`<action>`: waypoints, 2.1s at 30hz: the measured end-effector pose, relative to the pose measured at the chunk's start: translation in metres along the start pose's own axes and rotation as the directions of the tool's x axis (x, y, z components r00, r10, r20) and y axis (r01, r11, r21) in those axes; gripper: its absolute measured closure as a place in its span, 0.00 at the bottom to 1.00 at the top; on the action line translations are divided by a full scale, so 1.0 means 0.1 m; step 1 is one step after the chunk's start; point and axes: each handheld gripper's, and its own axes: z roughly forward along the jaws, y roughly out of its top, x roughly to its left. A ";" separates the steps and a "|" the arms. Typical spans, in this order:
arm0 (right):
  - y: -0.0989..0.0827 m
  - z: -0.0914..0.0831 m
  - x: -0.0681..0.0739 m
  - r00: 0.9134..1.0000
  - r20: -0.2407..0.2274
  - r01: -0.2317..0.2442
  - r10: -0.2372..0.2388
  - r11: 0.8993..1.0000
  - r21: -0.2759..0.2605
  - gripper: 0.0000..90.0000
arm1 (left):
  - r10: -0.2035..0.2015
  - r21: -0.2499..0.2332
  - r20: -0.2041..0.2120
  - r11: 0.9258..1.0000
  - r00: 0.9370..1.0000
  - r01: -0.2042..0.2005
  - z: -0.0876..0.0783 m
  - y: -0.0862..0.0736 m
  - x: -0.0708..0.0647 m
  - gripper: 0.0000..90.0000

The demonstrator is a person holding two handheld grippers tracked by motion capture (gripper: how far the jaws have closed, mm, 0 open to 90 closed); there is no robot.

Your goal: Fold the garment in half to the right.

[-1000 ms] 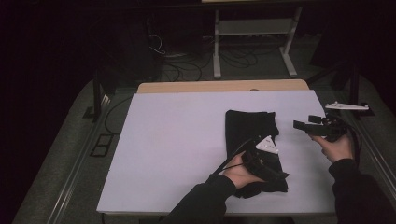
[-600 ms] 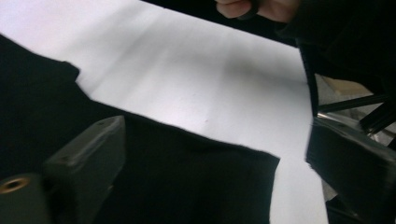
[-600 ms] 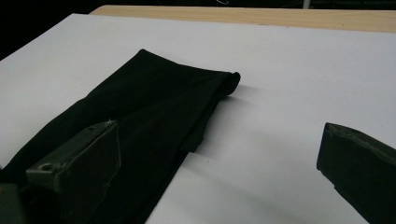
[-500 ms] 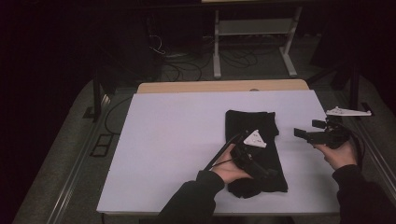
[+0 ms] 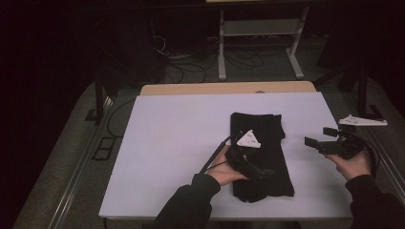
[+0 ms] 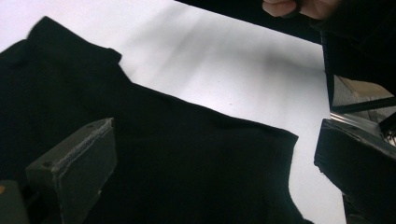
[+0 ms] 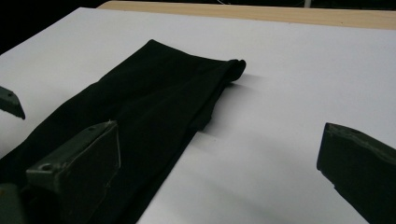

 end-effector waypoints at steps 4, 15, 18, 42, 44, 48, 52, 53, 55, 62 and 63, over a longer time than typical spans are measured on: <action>-0.03 -0.03 0.00 1.000 0.000 0.003 -0.003 1.000 0.003 0.00 | -0.005 -0.007 -0.016 1.000 1.000 0.005 -0.07 -0.03 0.04 0.00; -0.13 -0.10 0.05 1.000 0.000 0.016 -0.016 1.000 0.004 0.00 | -0.035 -0.018 -0.062 0.999 0.997 0.033 -0.32 -0.17 0.16 0.00; -0.17 -0.12 0.07 1.000 0.001 0.012 -0.012 1.000 0.004 0.00 | -0.039 -0.020 -0.072 0.999 0.997 0.037 -0.38 -0.21 0.19 0.00; -0.36 -0.24 0.18 0.999 -0.020 0.036 -0.036 0.999 0.005 0.00 | -0.108 -0.079 -0.171 0.992 0.979 0.095 -0.98 -0.56 0.40 0.00; -0.38 -0.25 0.18 0.999 -0.019 0.038 -0.038 0.999 0.001 0.00 | -0.112 -0.087 -0.177 0.991 0.978 0.097 -1.02 -0.59 0.41 0.00; -0.40 -0.25 0.18 0.999 -0.017 0.037 -0.037 0.999 0.003 0.00 | -0.118 -0.093 -0.191 0.990 0.974 0.102 -1.10 -0.65 0.43 0.00; -0.42 -0.26 0.20 0.999 -0.021 0.035 -0.034 0.999 0.007 0.00 | -0.126 -0.101 -0.203 0.989 0.971 0.107 -1.19 -0.70 0.44 0.00; -0.42 -0.27 0.20 0.999 -0.021 0.033 -0.032 0.999 0.007 0.00 | -0.130 -0.103 -0.207 0.989 0.970 0.110 -1.21 -0.72 0.45 0.00; -0.44 -0.27 0.21 0.999 -0.022 0.034 -0.033 0.999 0.007 0.00 | -0.132 -0.106 -0.216 0.988 0.967 0.111 -1.25 -0.74 0.45 0.00; -0.48 -0.28 0.22 0.999 -0.024 0.030 -0.030 1.000 0.010 0.00 | -0.151 -0.126 -0.245 0.984 0.958 0.122 -1.43 -0.87 0.48 0.00; -0.49 -0.29 0.23 0.999 -0.024 0.028 -0.027 1.000 0.009 0.00 | -0.157 -0.130 -0.248 0.983 0.956 0.128 -1.46 -0.89 0.48 0.00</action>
